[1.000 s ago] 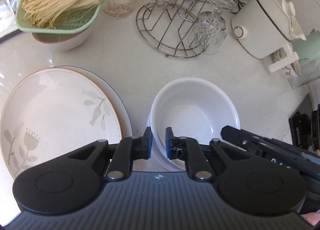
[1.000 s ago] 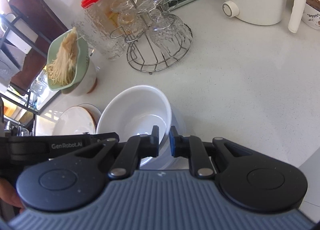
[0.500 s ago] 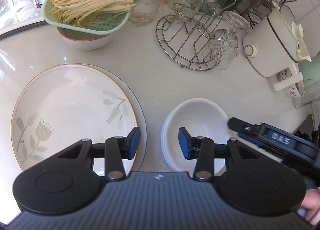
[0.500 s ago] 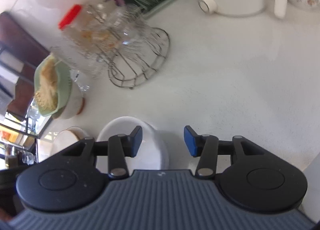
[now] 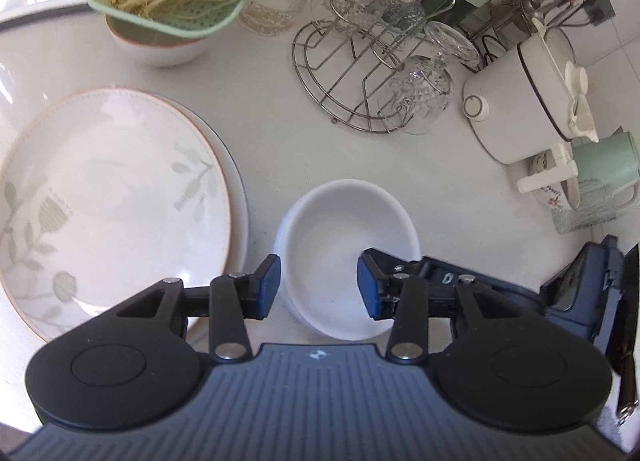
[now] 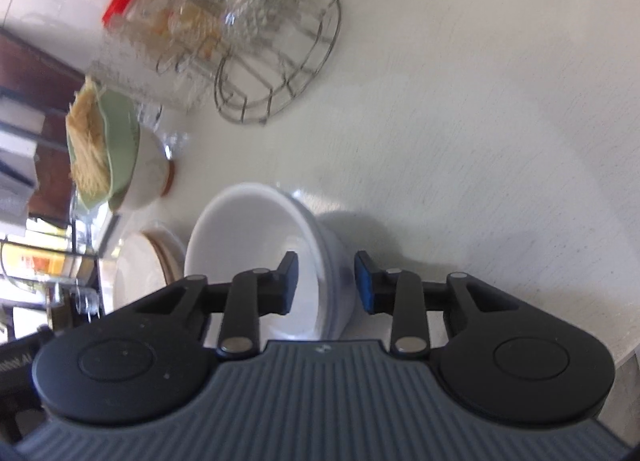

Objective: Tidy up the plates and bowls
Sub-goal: 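Close both grippers on the rim of the three stacked bowls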

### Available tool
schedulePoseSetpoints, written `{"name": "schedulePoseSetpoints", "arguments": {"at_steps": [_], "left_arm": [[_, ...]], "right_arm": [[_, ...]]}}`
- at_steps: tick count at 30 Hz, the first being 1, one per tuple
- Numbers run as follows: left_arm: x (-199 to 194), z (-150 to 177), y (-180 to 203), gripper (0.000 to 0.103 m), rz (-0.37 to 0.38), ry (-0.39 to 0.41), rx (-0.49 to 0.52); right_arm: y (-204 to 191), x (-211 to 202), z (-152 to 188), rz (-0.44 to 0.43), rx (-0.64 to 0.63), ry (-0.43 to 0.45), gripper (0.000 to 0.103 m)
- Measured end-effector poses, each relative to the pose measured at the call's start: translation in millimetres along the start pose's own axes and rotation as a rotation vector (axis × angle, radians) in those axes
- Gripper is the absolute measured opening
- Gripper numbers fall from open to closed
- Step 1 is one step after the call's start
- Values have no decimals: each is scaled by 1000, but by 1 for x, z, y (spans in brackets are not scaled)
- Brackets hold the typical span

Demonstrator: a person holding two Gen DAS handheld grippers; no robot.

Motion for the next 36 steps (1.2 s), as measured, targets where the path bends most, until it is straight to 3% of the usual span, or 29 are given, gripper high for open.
{"name": "schedulePoseSetpoints", "arguments": {"at_steps": [3,7,26,32,36], "left_arm": [[4,4,2,53,5,-16,-6],[9,7,5,67,-13,-22,-10],[70,35,49,68,73,-129,98],[78,42,39,64,82,-133,101],[74,43,35,48,81,-117,119]], "right_arm": [[3,2,-1,11,-9,-17,23],[8,-3,-2,11,-17,-23,19],[56,-46,2,76,64,7,16],[52,-50,3,64,42,18,16],[45,-52,5,60,3,25,16]]}}
Point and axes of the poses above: each gripper's, at about its wrist camera, not at the fingertips, and x roughly the way its jaws point, y to its right, z to its underside, the point moved 3 cm from there along x, roughly the way its jaws point, and after that the axes turned 10 degrees about y, right-handed, at the moved point
